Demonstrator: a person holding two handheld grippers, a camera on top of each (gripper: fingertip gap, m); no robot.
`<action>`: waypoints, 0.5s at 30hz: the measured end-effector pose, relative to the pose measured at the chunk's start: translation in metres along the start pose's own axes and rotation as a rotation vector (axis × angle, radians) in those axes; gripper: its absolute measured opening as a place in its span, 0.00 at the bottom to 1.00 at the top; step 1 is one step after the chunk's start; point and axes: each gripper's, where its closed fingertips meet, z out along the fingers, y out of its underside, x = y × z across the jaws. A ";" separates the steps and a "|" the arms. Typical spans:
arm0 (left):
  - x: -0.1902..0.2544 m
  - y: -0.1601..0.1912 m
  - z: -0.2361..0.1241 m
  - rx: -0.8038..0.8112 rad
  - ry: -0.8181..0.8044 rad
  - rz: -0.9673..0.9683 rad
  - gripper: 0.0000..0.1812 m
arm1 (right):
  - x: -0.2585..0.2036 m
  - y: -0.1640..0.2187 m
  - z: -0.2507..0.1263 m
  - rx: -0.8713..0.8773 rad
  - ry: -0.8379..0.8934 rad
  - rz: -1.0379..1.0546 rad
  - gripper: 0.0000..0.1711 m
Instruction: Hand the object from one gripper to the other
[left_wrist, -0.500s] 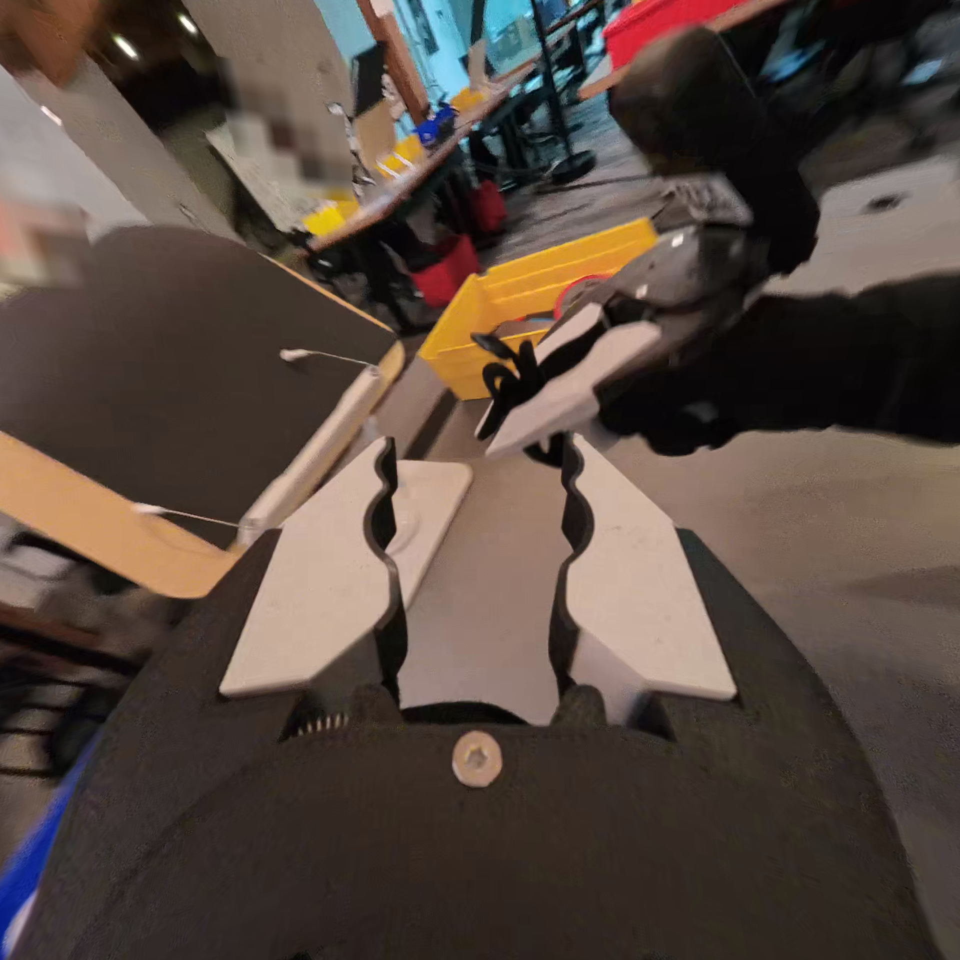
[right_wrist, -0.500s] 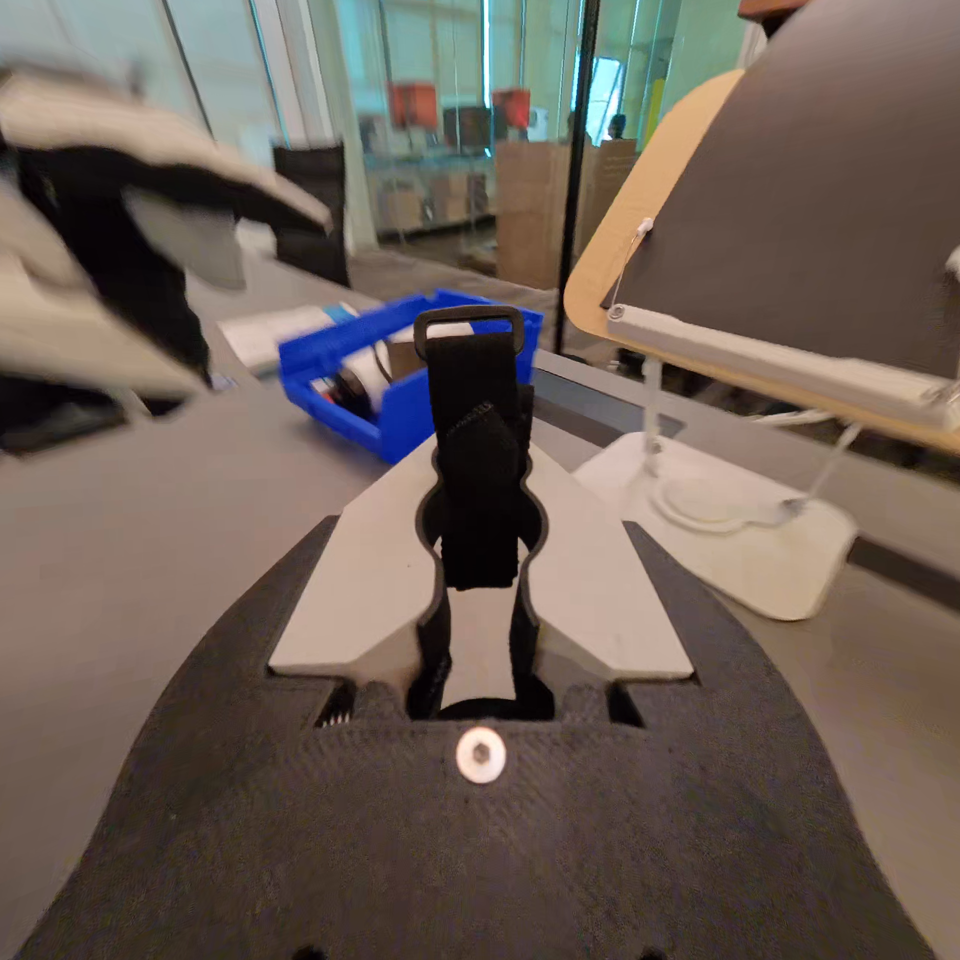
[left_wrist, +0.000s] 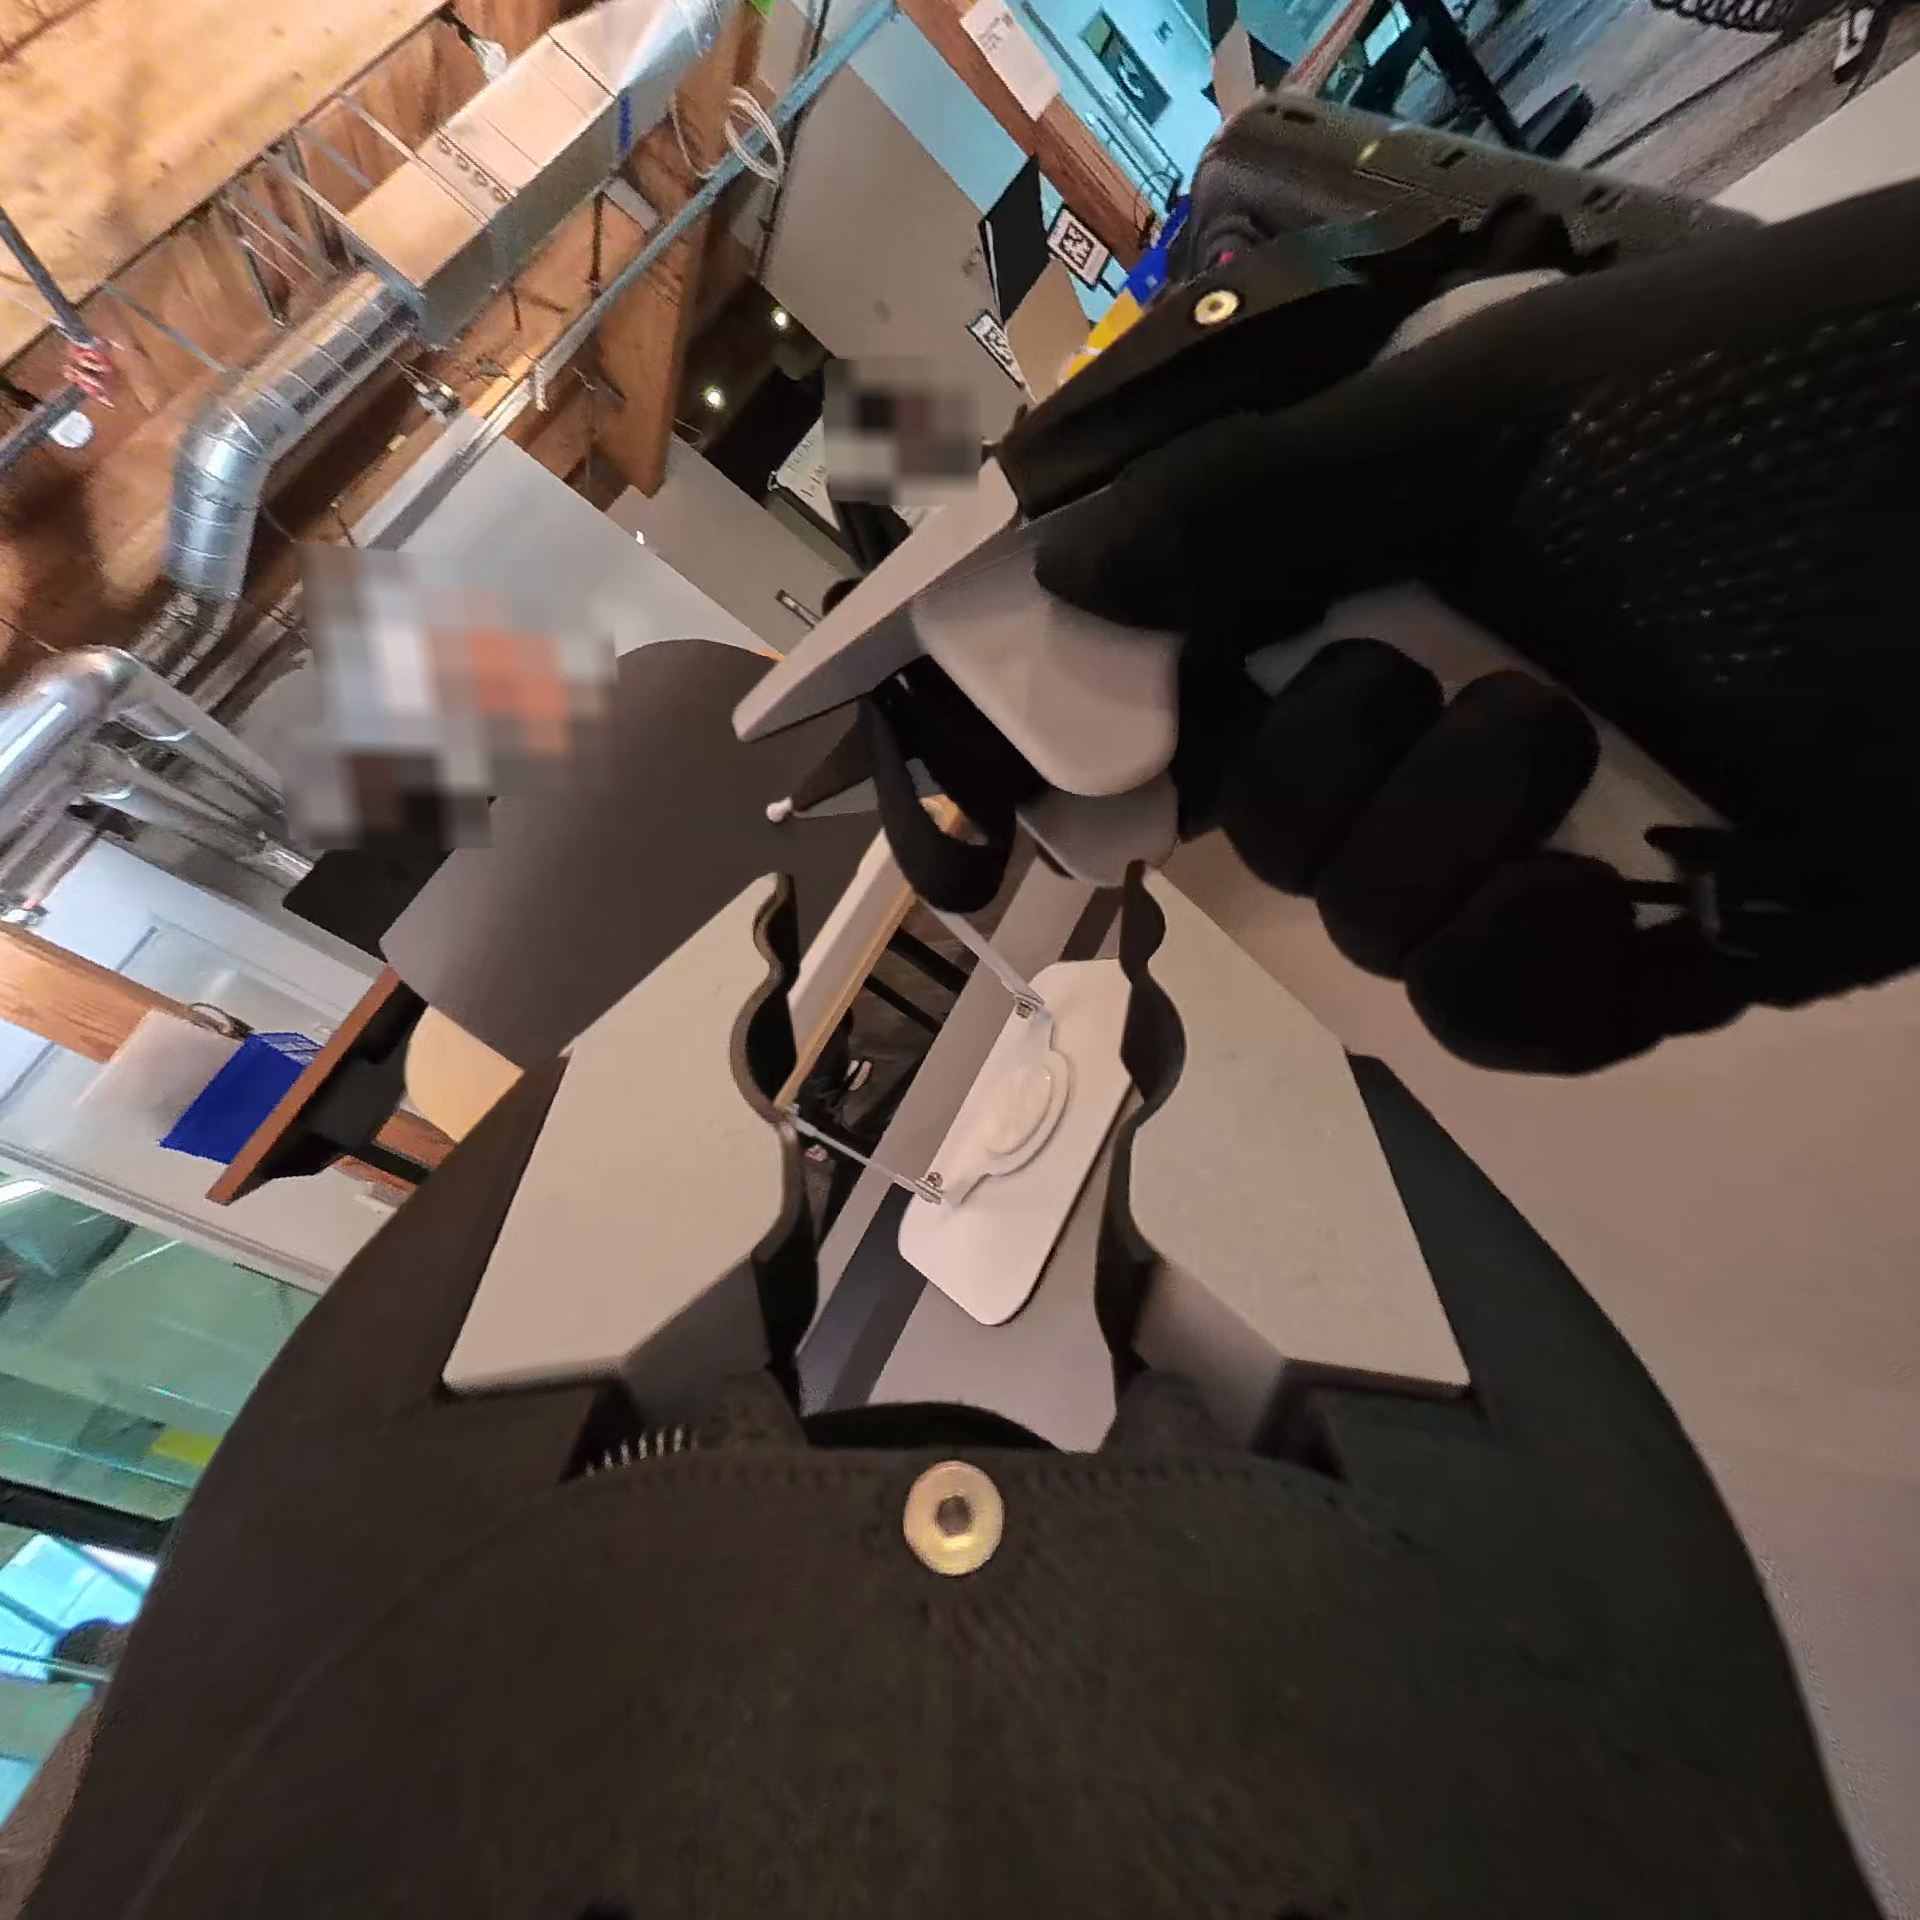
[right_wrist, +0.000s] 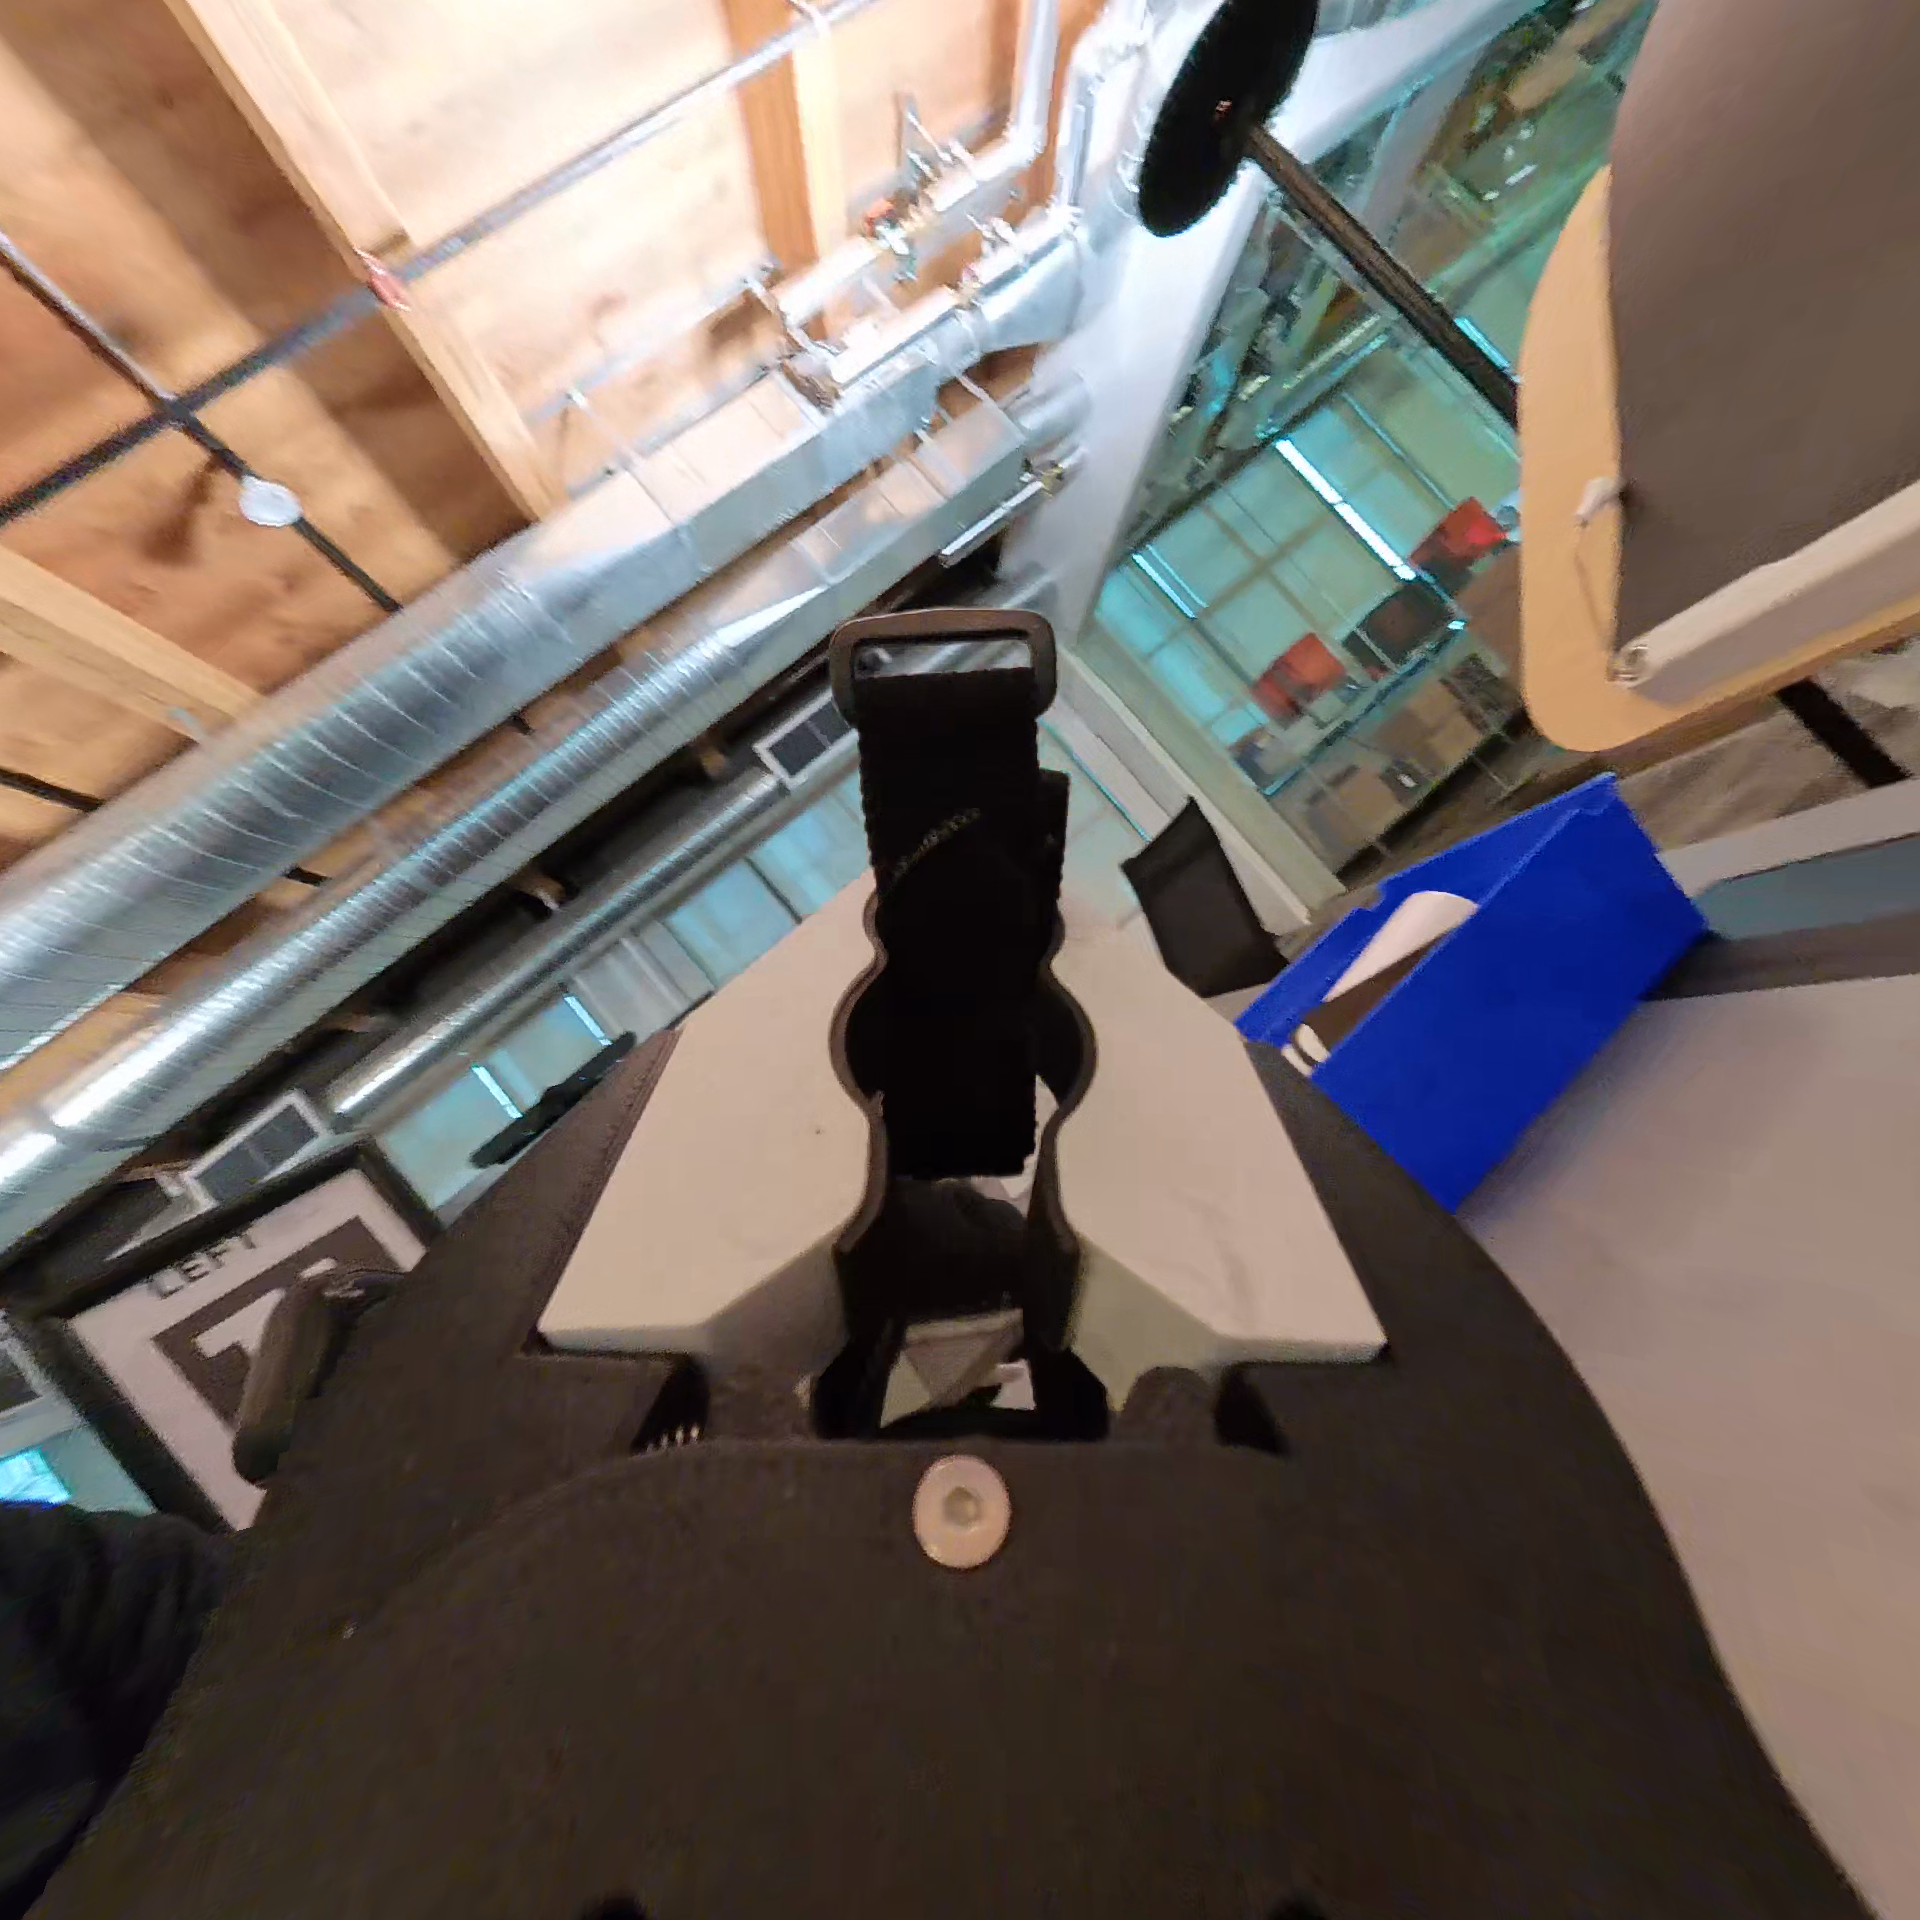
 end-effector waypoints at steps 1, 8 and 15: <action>0.001 -0.002 0.001 0.009 0.000 0.013 0.32 | -0.004 0.000 0.001 0.005 -0.029 0.006 0.11; -0.003 -0.012 -0.002 0.069 -0.048 0.116 0.20 | -0.013 0.005 0.002 -0.030 -0.111 0.043 0.11; -0.001 -0.020 -0.003 0.104 -0.024 0.141 0.14 | -0.022 0.011 0.004 -0.051 -0.172 0.075 0.11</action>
